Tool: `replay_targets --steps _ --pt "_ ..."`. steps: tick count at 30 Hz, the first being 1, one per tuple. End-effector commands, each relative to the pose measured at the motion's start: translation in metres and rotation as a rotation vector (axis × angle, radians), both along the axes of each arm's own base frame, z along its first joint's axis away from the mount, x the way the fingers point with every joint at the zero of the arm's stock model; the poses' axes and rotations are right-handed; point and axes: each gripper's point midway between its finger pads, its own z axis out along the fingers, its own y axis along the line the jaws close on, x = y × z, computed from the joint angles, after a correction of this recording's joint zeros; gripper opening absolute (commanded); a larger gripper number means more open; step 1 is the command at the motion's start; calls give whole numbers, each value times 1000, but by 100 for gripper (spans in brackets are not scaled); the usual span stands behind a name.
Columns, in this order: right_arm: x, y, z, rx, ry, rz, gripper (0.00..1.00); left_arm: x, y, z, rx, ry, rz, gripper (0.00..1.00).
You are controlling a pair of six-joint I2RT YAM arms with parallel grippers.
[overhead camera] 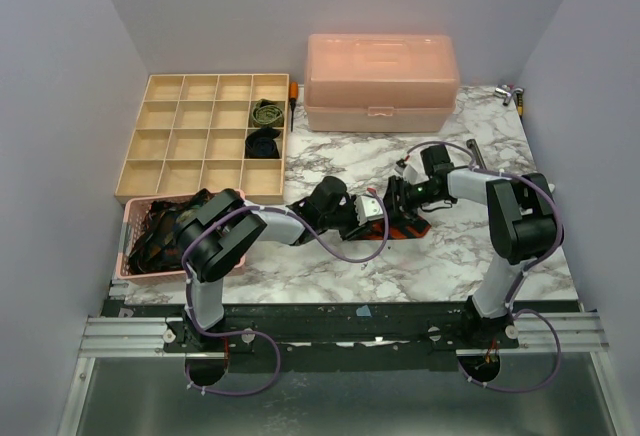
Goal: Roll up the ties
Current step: Roll the tie at the center of the board.
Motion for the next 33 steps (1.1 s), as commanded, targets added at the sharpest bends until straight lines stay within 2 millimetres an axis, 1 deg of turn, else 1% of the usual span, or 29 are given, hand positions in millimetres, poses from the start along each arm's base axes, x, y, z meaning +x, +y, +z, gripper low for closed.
replay_targets --steps 1,4,6,7,8,9,12,16,20,22,24,27,30,33 --pt "2 9 5 62 -21 27 48 -30 27 -58 170 162 -19 26" --pt "-4 5 -8 21 1 31 36 -29 27 -58 168 165 -17 26" --pt "-9 -2 -24 -36 34 37 17 -28 27 -57 166 168 -15 30" --pt "-13 -6 -32 -70 52 41 7 -28 28 -57 162 171 -14 34" --pt "-14 -10 -38 -106 61 41 1 -27 28 -55 156 174 -13 39" --pt "-16 -15 -45 -145 70 41 1 -25 27 -52 141 174 -14 46" --pt "-16 -30 -57 -253 61 43 1 -17 22 -33 54 183 -26 59" --pt "-13 -49 -71 -385 49 50 1 -15 10 -2 -63 174 -73 69" --pt "-10 -58 -79 -449 46 61 0 -15 2 19 -147 151 -87 75" --pt "-9 -61 -80 -471 45 71 1 -14 1 23 -164 146 -83 75" --pt "-8 -62 -79 -488 34 86 1 -15 1 22 -169 149 -83 76" --pt "-7 -56 -77 -525 -9 143 1 -16 0 21 -184 145 -92 77" --pt "-7 -50 -77 -558 -51 197 0 -15 -5 25 -217 138 -98 80" --pt "-7 -46 -80 -573 -86 234 1 -6 -12 24 -228 117 -68 80"
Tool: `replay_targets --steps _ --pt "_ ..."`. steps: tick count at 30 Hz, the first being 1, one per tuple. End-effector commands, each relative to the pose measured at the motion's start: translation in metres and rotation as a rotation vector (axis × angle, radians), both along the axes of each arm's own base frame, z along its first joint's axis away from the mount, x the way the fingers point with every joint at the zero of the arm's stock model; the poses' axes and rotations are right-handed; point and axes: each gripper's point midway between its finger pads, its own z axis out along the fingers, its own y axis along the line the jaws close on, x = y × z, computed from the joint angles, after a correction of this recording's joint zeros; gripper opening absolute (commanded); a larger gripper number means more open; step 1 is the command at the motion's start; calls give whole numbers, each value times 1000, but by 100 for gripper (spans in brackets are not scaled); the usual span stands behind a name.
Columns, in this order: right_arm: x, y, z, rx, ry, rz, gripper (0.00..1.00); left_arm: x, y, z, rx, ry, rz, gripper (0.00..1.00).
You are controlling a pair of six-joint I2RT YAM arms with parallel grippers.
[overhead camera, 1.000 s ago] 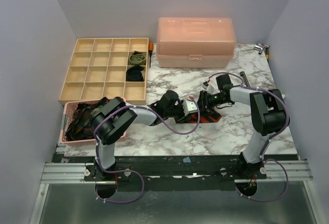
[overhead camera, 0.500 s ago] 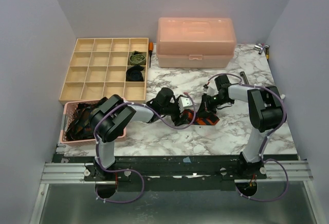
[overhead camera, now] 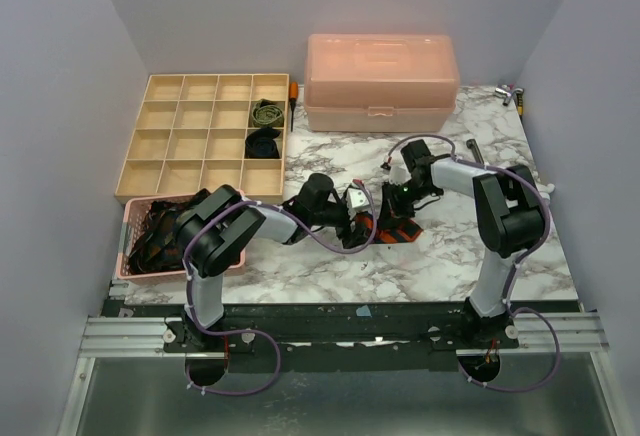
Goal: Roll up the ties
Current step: Roll the tie at the center of the board.
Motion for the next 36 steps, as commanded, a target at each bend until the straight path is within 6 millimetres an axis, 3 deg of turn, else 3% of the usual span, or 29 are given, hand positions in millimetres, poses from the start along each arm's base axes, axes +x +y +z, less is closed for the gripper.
replay_targets --steps 1,6,12,15,18,20,22,24,29,33,36 --pt "-4 -34 -50 -278 -72 116 1 6 -17 11 -73 -38 -8 78" --pt "6 -34 -54 -289 -101 169 1 12 -13 -16 12 -43 16 57" --pt "27 -30 -55 -287 -160 212 0 0 9 -39 76 -33 46 53" --pt "28 -27 -49 -269 -172 228 1 0 12 -41 84 -26 61 35" --pt "32 -17 -15 -204 -154 232 3 2 13 -46 116 -13 68 21" --pt "32 -10 19 -125 -137 209 13 2 16 -51 142 -10 69 15" --pt "27 -8 44 -83 -132 193 21 3 19 -56 160 7 90 12" --pt "15 -13 54 -72 -126 198 24 5 21 -58 171 42 113 12" --pt "-11 -24 51 -49 -73 226 25 6 22 -57 168 90 127 12" --pt "-16 -24 28 -57 -1 211 19 9 19 -51 159 97 136 13" --pt "-8 -31 3 -124 4 191 15 9 15 -44 140 93 119 15"
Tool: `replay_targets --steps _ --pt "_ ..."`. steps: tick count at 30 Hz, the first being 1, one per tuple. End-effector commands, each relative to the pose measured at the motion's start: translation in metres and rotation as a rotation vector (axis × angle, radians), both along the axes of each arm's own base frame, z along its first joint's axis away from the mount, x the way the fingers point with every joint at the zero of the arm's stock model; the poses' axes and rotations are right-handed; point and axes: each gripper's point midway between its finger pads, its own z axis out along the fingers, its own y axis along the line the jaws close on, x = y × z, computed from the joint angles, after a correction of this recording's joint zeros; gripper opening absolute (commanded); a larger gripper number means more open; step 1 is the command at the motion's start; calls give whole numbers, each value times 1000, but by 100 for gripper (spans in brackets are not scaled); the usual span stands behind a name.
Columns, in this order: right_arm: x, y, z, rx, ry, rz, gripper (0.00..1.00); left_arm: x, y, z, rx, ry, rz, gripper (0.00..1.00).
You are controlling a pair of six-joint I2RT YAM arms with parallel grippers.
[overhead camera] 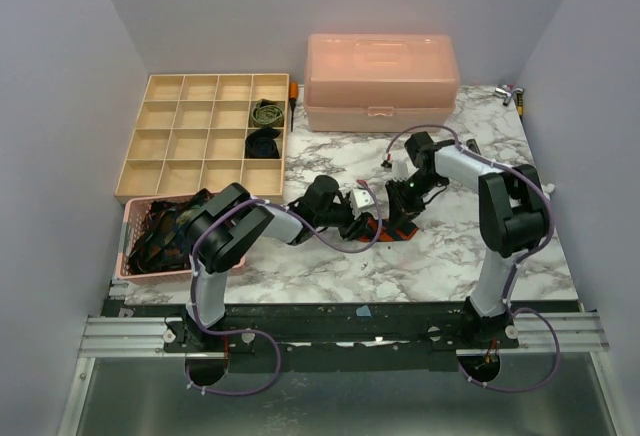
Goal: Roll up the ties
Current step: Roll the tie at the center of the board.
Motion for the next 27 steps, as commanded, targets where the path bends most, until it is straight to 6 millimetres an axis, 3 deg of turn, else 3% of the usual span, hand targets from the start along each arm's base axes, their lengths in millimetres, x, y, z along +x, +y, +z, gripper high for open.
replay_targets --steps 1,9,13,16,22,24,27 --pt "0 -10 -38 -89 45 -13 14 -9 19 -26 103 109 33 15" --pt "20 -32 -73 -236 26 -19 8 -9 6 27 7 8 -102 19" --pt "27 -32 -81 -244 25 -18 7 -12 7 40 -7 -34 -128 23" --pt "29 -31 -82 -243 19 -20 6 -10 12 25 59 -34 -116 25" --pt "47 -36 -77 -236 -19 -34 6 -24 36 -41 297 3 -153 25" --pt "51 -32 -68 -196 -27 -24 6 -28 44 -60 379 49 -164 26" --pt "45 -18 -46 -85 -31 17 16 -28 52 -76 456 82 -154 26"
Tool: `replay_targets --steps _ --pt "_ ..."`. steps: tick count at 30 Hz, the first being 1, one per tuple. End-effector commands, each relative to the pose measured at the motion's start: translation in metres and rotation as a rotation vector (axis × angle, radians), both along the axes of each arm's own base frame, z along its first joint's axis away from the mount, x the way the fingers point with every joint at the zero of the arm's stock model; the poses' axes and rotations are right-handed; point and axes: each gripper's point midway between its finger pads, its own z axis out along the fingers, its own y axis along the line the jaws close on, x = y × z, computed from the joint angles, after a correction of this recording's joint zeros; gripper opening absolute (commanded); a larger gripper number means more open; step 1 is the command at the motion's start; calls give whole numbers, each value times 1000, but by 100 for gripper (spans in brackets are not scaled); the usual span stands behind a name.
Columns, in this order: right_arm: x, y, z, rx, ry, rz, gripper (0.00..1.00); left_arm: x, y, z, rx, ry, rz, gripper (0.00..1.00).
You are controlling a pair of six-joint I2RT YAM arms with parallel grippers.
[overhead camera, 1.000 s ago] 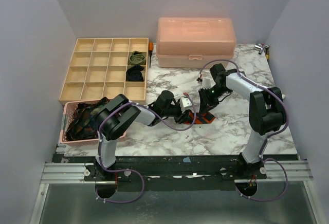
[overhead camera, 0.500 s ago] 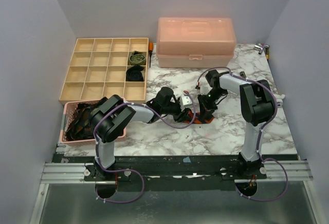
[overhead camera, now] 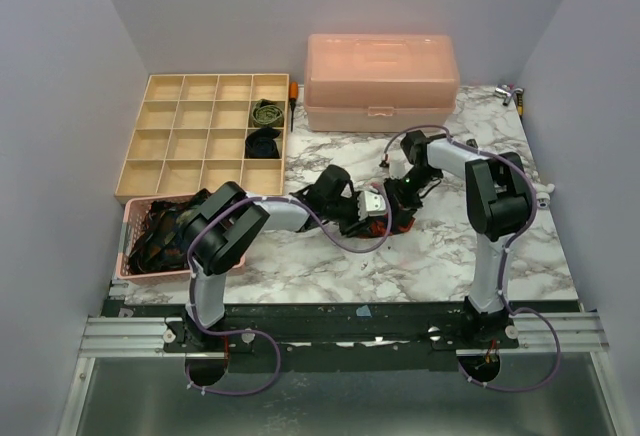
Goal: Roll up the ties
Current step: Roll the tie at the center of the board.
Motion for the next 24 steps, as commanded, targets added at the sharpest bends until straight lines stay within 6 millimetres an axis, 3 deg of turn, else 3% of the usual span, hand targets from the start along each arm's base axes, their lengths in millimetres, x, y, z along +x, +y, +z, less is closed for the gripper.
replay_targets --steps 1,8,12,15,21,24 --pt "34 -8 -5 30 -172 60 19 -23 51 -78 336 148 28 26" --pt "12 28 57 289 -114 10 41 -26 56 -88 406 167 27 26" --pt "4 45 77 421 -53 -32 55 -27 56 -89 421 171 25 27" --pt "3 50 73 448 -19 -72 58 -28 56 -89 423 176 20 28" --pt "5 50 40 421 36 -97 58 -29 54 -87 419 182 23 31" --pt "4 51 33 434 42 -99 52 -28 53 -87 419 183 22 32"
